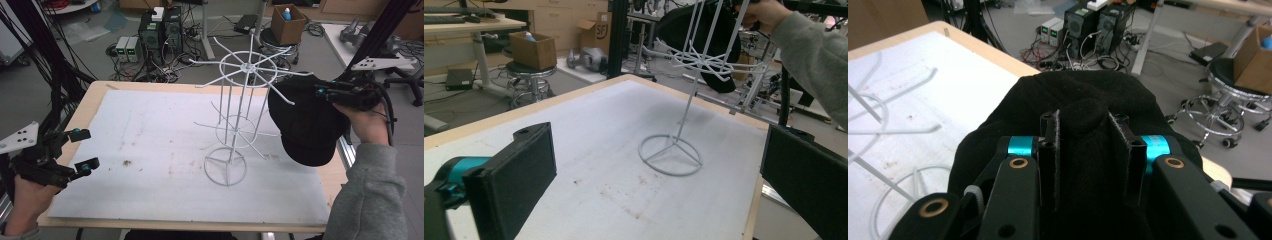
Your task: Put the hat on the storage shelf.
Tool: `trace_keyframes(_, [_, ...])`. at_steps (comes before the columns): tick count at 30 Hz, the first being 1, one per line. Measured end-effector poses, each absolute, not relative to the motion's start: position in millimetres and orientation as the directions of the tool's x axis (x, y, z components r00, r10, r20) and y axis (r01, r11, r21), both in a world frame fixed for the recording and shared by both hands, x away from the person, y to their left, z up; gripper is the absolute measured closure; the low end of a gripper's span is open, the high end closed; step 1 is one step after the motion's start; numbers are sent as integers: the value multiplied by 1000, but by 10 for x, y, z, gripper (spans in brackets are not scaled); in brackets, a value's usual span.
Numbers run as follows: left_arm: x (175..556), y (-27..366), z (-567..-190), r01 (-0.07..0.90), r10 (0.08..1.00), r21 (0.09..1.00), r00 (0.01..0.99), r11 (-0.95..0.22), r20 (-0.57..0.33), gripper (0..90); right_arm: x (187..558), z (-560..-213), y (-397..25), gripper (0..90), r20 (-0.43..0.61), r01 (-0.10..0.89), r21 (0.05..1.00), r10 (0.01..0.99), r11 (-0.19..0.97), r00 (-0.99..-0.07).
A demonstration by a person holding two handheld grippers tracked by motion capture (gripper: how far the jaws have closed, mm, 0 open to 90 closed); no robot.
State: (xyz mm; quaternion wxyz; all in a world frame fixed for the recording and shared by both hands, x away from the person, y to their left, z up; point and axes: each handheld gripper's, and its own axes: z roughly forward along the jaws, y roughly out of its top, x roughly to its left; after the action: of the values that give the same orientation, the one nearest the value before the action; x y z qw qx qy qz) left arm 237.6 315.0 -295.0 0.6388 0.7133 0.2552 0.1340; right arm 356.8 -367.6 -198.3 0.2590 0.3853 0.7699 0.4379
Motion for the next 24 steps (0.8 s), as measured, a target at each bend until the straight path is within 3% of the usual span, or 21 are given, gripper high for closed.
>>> trace_keyframes(24, [2383,3199,-2925,190,531,981,835,-34,-144,17,3207,-1063,-3748,698,-127,295,892,817,342,-562])
